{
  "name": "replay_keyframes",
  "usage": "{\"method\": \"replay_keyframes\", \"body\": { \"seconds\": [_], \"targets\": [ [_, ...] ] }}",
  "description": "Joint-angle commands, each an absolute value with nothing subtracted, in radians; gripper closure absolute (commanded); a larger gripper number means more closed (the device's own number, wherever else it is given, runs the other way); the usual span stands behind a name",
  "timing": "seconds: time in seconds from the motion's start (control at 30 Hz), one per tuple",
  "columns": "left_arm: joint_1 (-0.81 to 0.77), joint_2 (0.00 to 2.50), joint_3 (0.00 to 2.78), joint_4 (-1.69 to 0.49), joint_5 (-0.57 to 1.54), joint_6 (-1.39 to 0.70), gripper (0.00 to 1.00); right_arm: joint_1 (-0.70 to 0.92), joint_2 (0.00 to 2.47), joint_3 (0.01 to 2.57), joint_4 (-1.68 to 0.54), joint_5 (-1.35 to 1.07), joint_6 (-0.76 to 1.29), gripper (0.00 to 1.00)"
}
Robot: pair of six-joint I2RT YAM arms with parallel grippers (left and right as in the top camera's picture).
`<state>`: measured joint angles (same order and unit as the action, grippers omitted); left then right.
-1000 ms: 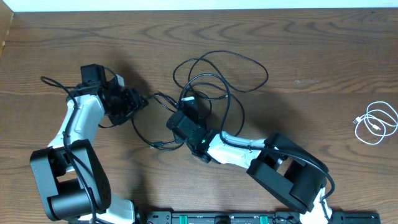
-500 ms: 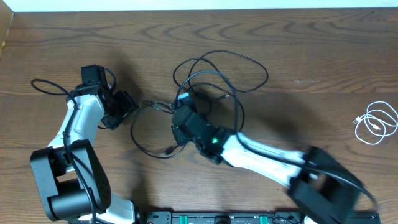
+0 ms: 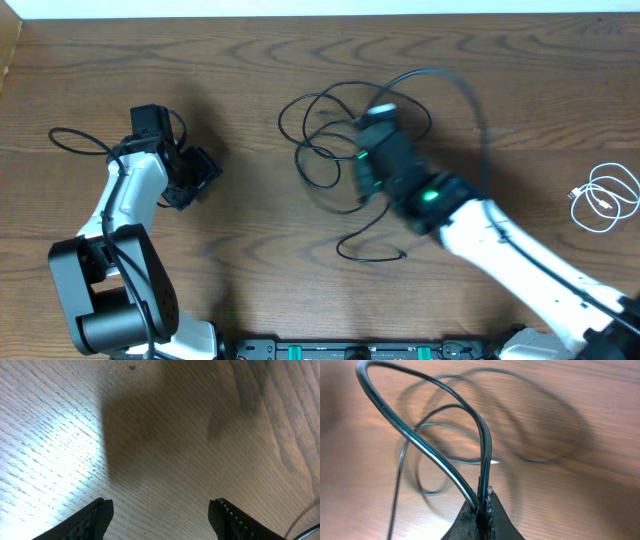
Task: Untangle cables
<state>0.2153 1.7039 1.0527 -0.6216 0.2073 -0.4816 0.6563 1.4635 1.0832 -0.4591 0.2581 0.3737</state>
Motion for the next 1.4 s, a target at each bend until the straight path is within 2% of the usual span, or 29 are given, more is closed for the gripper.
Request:
{"method": "replay_keyframes", "body": {
  "seconds": [0.0,0.3,0.5,0.73,0.77,0.8,0.83,0.87,0.9,1.37],
  "targets": [
    [0.218,1.707,1.044,-0.625,0.198,-0.496,0.33,0.532,1.417,1.085,-0.511,0.270,0.358,0.99],
    [0.218,1.707,1.044,-0.628,0.202,-0.496,0.33,0.148,1.427,1.084,-0.727,0.270,0.358,0.99],
    [0.217,1.707,1.044,-0.628,0.232,-0.496,0.33,-0.056,1.427,1.084,-0.761,0.270,0.379,0.99],
    [0.217,1.707,1.044,-0.628,0.235,-0.496,0.33,-0.250,1.427,1.084,-0.756,0.270,0.537,0.97],
    [0.217,1.707,1.044,-0.628,0.235,-0.496,0.33,-0.266,1.427,1.084,-0.756,0.270,0.548,0.83],
    [0.217,1.707,1.044,-0.628,0.235,-0.496,0.33,-0.282,1.427,1.084,-0.756,0.267,0.556,0.57],
    [0.217,1.707,1.044,-0.628,0.235,-0.496,0.33,-0.294,1.427,1.084,-0.756,0.258,0.557,0.24],
    [0.217,1.707,1.044,-0.628,0.236,-0.496,0.33,-0.303,1.427,1.084,-0.756,0.247,0.557,0.06],
    [0.217,1.707,1.044,-0.628,0.235,-0.496,0.33,-0.310,1.427,1.084,-0.756,0.233,0.556,0.01],
    [0.216,1.707,1.044,-0.628,0.254,-0.496,0.33,-0.267,1.436,1.082,-0.754,-0.051,0.550,0.01]
  ]
}}
